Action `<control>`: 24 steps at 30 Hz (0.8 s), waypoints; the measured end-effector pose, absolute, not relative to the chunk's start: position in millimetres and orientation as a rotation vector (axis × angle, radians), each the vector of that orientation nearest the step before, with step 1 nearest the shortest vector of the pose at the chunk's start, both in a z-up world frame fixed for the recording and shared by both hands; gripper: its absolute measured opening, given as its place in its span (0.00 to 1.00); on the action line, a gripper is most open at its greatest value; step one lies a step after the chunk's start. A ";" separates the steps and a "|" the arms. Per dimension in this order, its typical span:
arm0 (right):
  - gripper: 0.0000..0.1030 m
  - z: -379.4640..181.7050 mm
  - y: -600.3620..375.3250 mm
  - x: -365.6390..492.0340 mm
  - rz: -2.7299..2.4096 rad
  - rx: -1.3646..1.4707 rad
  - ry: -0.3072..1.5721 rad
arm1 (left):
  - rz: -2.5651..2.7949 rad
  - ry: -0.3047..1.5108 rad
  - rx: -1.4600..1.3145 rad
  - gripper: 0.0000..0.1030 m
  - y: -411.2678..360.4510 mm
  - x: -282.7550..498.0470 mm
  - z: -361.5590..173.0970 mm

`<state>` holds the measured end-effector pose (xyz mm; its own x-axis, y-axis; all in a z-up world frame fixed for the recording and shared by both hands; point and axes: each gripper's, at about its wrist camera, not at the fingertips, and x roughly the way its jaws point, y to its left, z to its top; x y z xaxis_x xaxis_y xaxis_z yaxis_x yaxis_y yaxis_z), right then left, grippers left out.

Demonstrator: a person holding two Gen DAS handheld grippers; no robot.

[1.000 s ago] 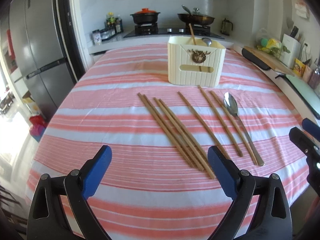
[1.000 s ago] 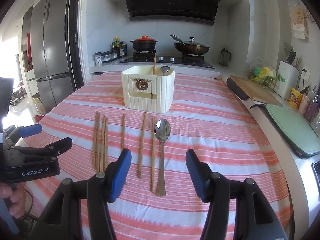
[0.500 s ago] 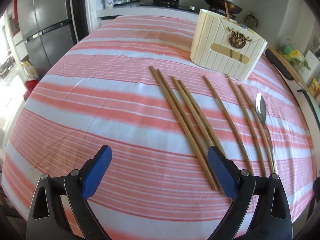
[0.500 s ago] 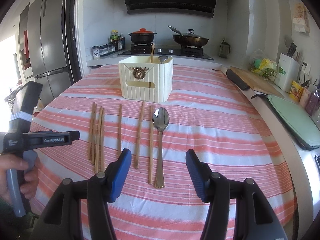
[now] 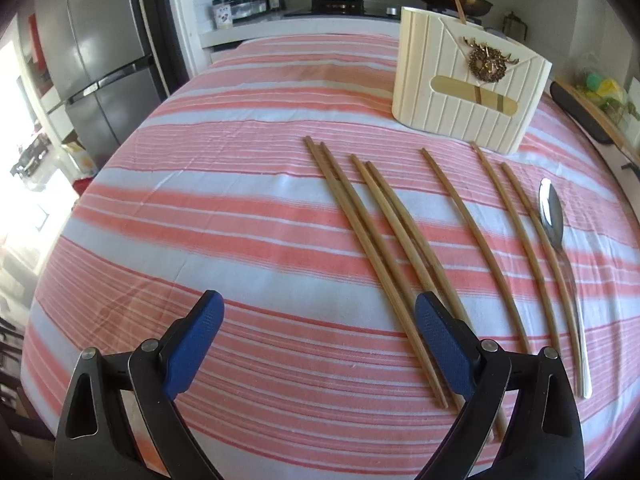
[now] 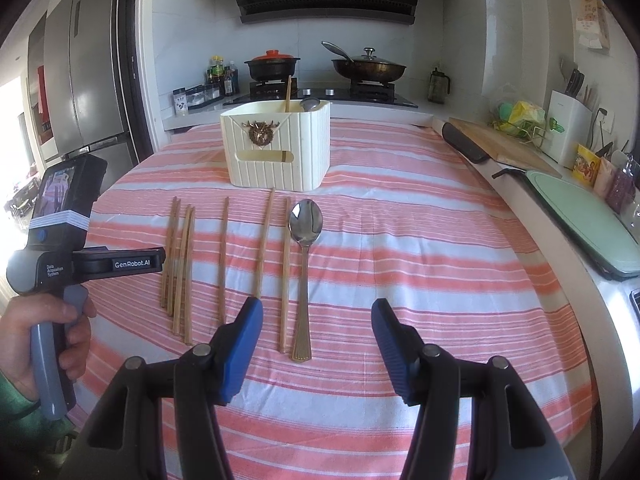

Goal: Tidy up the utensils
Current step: 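Move both open tools back down toward the remaining chopsticks and spoon, then close the left tool on a chopstick while the right tool grasps the remaining spoon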

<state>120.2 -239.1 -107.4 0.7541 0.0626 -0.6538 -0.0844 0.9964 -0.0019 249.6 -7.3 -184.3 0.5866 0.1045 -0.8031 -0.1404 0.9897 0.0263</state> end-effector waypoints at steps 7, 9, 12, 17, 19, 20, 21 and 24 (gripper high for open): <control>0.56 -111.3 -235.3 121.9 0.092 -0.035 0.723 | 0.155 0.956 -0.046 0.94 -1.9 258.0 -189.8; 0.56 -112.2 -235.5 122.0 0.092 -0.033 0.727 | 0.147 0.967 -0.080 0.94 6.0 260.5 -191.4; 0.56 -112.1 -236.4 120.5 0.090 -0.031 0.725 | 0.139 0.973 -0.191 0.94 25.2 262.3 -194.0; 0.56 -115.6 -236.0 123.1 0.094 -0.023 0.737 | 0.134 0.968 -0.190 0.94 21.7 267.4 -193.6; 0.56 -116.5 -235.5 123.9 0.100 -0.019 0.740 | 0.130 0.961 -0.160 0.94 13.3 269.9 -194.0; 0.56 -116.3 -235.2 123.7 0.103 -0.018 0.740 | 0.138 0.964 -0.139 0.94 9.8 271.4 -195.7; 0.56 -115.8 -235.0 123.3 0.104 -0.019 0.737 | 0.149 0.971 -0.122 0.94 7.7 273.3 -198.5; 0.56 -114.4 -237.1 121.9 0.098 -0.028 0.729 | 0.170 0.961 -0.119 0.95 8.1 271.9 -201.4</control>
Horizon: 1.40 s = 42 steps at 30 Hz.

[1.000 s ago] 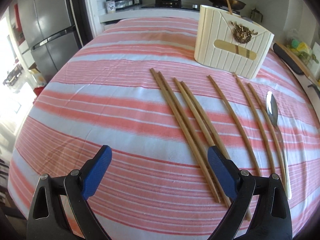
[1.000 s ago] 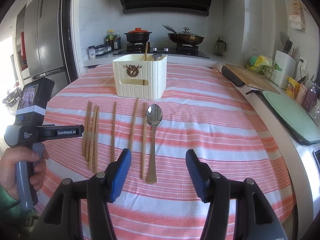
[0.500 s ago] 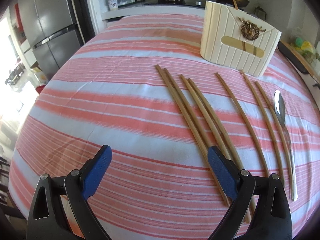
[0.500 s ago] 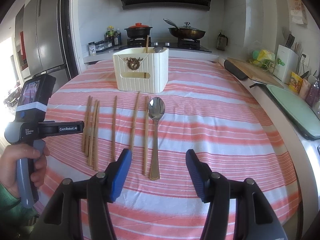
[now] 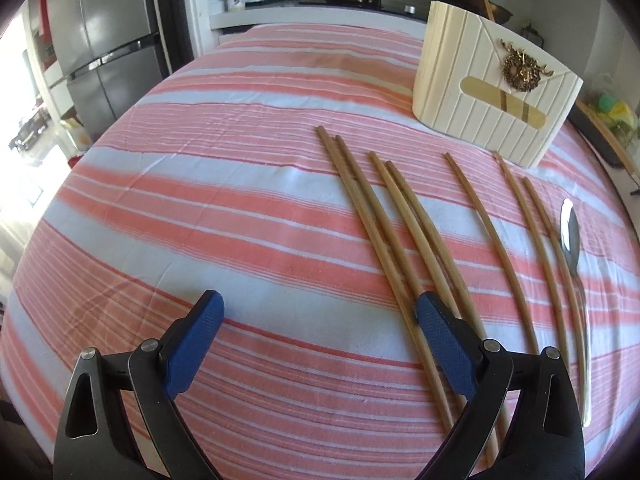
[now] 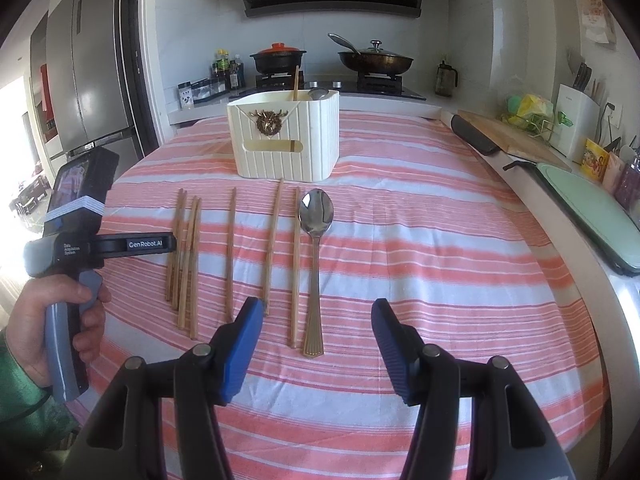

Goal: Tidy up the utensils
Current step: 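Close the left tool on a chopstick while the right tool grasps the remaining spoon, then lift the chopstick and spoon and lower them into the white caddy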

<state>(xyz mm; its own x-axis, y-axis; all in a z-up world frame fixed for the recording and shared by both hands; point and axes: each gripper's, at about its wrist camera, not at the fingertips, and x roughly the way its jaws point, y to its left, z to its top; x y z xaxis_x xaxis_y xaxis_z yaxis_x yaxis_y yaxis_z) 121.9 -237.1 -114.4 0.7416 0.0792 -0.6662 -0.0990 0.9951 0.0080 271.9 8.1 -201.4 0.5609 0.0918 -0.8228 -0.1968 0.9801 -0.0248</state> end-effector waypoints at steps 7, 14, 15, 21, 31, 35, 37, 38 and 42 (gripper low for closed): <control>0.56 -122.6 -256.7 150.2 0.049 -0.079 0.760 | 0.162 0.974 -0.067 0.95 7.4 275.4 -204.2; 0.54 -150.5 -256.2 225.3 0.163 -0.040 0.890 | 0.123 0.983 -0.038 0.89 10.4 274.2 -202.6; 0.49 -156.3 -252.2 234.0 0.174 -0.044 0.915 | 0.120 0.984 -0.032 0.89 11.4 272.7 -202.3; 0.29 -168.4 -235.2 260.9 0.217 -0.084 0.974 | 0.099 0.987 -0.022 0.85 16.3 268.7 -201.5; 0.07 -163.6 -230.8 259.4 0.148 -0.134 0.995 | 0.009 0.969 0.063 0.07 0.5 261.7 -196.5; 0.07 -160.8 -247.4 234.0 0.108 -0.118 1.000 | -0.026 0.974 0.062 0.06 14.3 247.3 -197.2; 0.07 -160.3 -256.4 217.9 0.101 -0.123 1.006 | -0.040 0.980 0.070 0.06 23.9 238.1 -197.6; 0.07 -159.1 -259.3 210.0 0.102 -0.125 1.009 | -0.044 0.985 0.077 0.06 29.1 233.3 -197.0; 0.08 -156.3 -269.8 188.9 0.110 -0.120 1.023 | -0.067 1.015 0.077 0.08 45.3 225.0 -195.1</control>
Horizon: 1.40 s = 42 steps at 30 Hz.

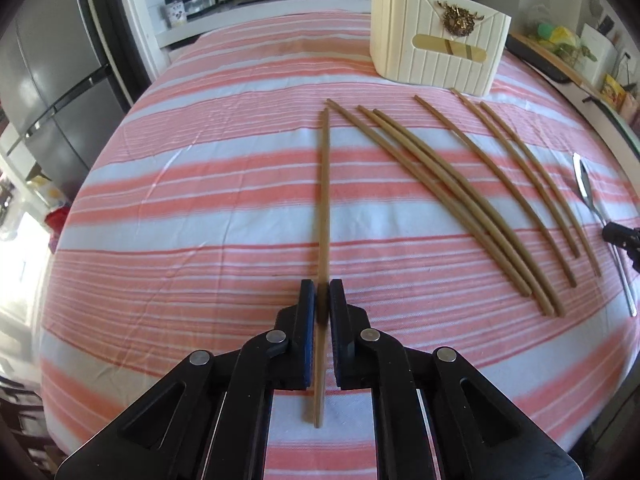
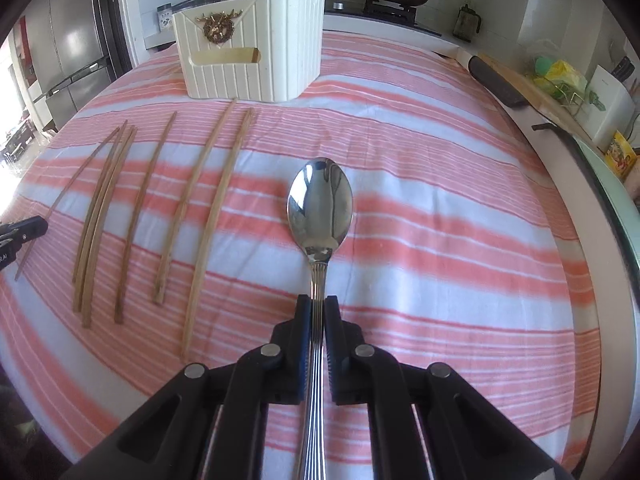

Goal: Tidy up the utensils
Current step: 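Lift the chopstick and spoon and lower them into the white caddy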

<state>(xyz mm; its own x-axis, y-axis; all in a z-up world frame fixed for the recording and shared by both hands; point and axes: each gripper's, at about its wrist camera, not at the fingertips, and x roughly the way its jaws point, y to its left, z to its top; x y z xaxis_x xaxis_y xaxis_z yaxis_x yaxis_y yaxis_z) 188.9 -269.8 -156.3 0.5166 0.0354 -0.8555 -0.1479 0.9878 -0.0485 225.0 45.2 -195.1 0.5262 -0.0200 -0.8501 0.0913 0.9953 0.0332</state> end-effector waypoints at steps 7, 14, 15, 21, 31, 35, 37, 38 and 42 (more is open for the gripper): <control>0.54 -159.0 -271.2 208.6 0.130 -0.130 1.002 | -0.090 1.051 0.108 0.65 49.2 247.7 -195.4; 0.54 -166.8 -262.5 246.9 0.111 -0.141 0.977 | -0.131 1.067 0.166 0.66 40.2 297.3 -194.8; 0.54 -167.7 -262.7 253.8 0.111 -0.131 0.978 | -0.137 1.072 0.152 0.66 41.2 306.4 -194.8; 0.40 -169.3 -265.1 273.5 0.105 -0.085 0.961 | -0.154 1.081 0.110 0.19 37.6 346.8 -192.0; 0.40 -115.2 -268.3 238.0 0.194 0.010 0.801 | -0.159 0.933 -0.019 0.04 54.3 306.5 -134.7; 0.40 -82.3 -260.6 213.3 0.252 0.006 0.723 | -0.176 0.804 -0.046 0.04 59.1 269.8 -91.8; 0.40 -69.5 -258.1 202.5 0.272 0.003 0.688 | -0.184 0.746 -0.060 0.04 61.1 252.2 -75.0; 0.40 -64.3 -256.8 197.4 0.278 0.004 0.674 | -0.190 0.722 -0.069 0.04 61.8 243.9 -67.9; 0.40 -49.7 -255.3 181.1 0.285 0.017 0.628 | -0.206 0.666 -0.099 0.04 63.4 228.5 -49.3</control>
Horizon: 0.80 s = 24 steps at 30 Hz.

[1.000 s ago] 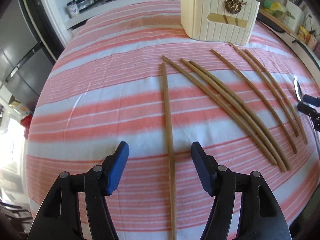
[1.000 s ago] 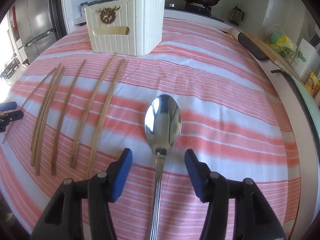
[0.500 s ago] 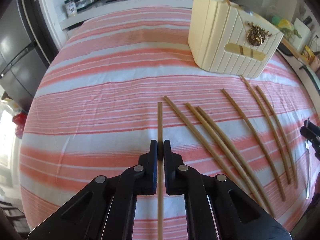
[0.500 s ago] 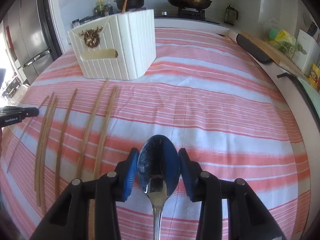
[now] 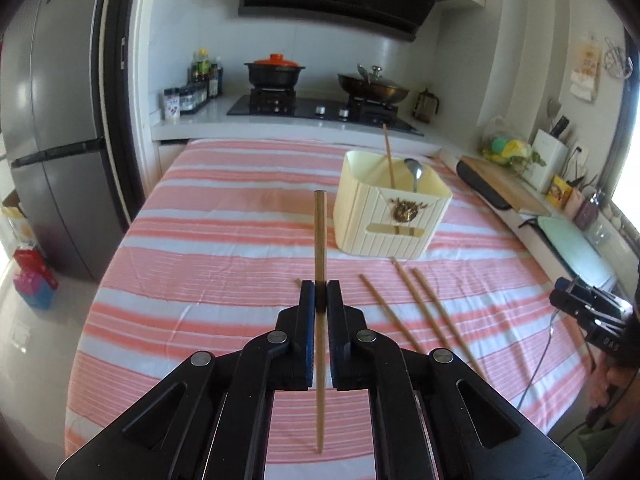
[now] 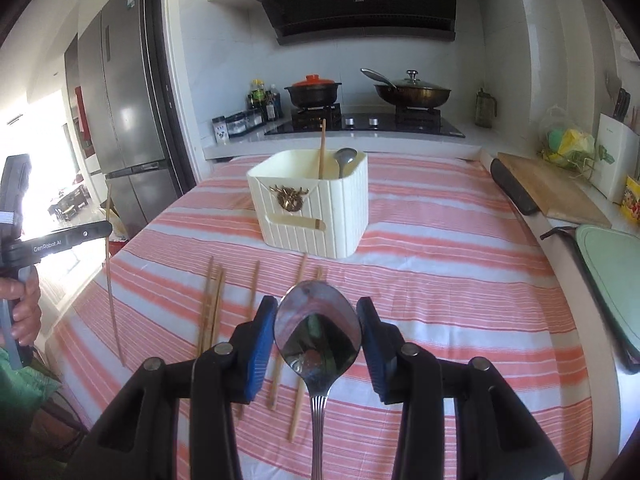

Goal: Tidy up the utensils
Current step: 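Lift the chopstick and spoon and lower them into the white caddy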

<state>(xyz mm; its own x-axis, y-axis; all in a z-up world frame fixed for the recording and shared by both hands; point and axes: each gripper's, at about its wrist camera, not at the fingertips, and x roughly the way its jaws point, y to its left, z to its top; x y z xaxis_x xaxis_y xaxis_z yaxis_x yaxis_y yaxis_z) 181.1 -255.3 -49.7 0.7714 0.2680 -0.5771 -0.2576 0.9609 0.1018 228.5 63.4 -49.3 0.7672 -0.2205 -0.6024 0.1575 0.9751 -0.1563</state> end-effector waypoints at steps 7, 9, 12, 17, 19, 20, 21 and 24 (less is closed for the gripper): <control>0.40 -30.3 -254.2 166.3 0.279 0.036 0.566 | -0.227 0.602 -0.110 0.04 59.1 221.7 -28.6; 0.40 -24.8 -254.0 166.4 0.274 0.034 0.551 | -0.233 0.599 -0.116 0.04 58.3 223.5 -26.2; 0.40 -17.4 -254.5 170.6 0.272 0.037 0.538 | -0.244 0.603 -0.128 0.04 56.3 229.8 -24.1; 0.40 0.5 -251.7 192.5 0.298 0.034 0.531 | -0.268 0.596 -0.142 0.04 52.0 244.4 -11.8; 0.40 9.5 -250.5 205.0 0.313 0.037 0.533 | -0.280 0.585 -0.145 0.04 51.3 252.0 -0.5; 0.40 15.0 -250.2 212.7 0.322 0.039 0.533 | -0.286 0.578 -0.150 0.04 51.1 257.3 6.4; 0.40 21.1 -249.7 220.8 0.330 0.041 0.533 | -0.293 0.570 -0.157 0.04 50.6 262.3 13.8; 0.40 41.6 -247.0 245.2 0.342 0.037 0.517 | -0.306 0.528 -0.164 0.04 48.8 282.5 41.1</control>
<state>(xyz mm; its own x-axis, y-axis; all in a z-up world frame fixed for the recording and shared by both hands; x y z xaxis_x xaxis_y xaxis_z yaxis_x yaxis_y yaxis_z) 245.2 -247.0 41.6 0.8138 0.3299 -0.4784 -0.3114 0.9426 0.1203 282.5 48.8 41.1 0.8197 -0.3278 -0.4697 0.2438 0.9417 -0.2317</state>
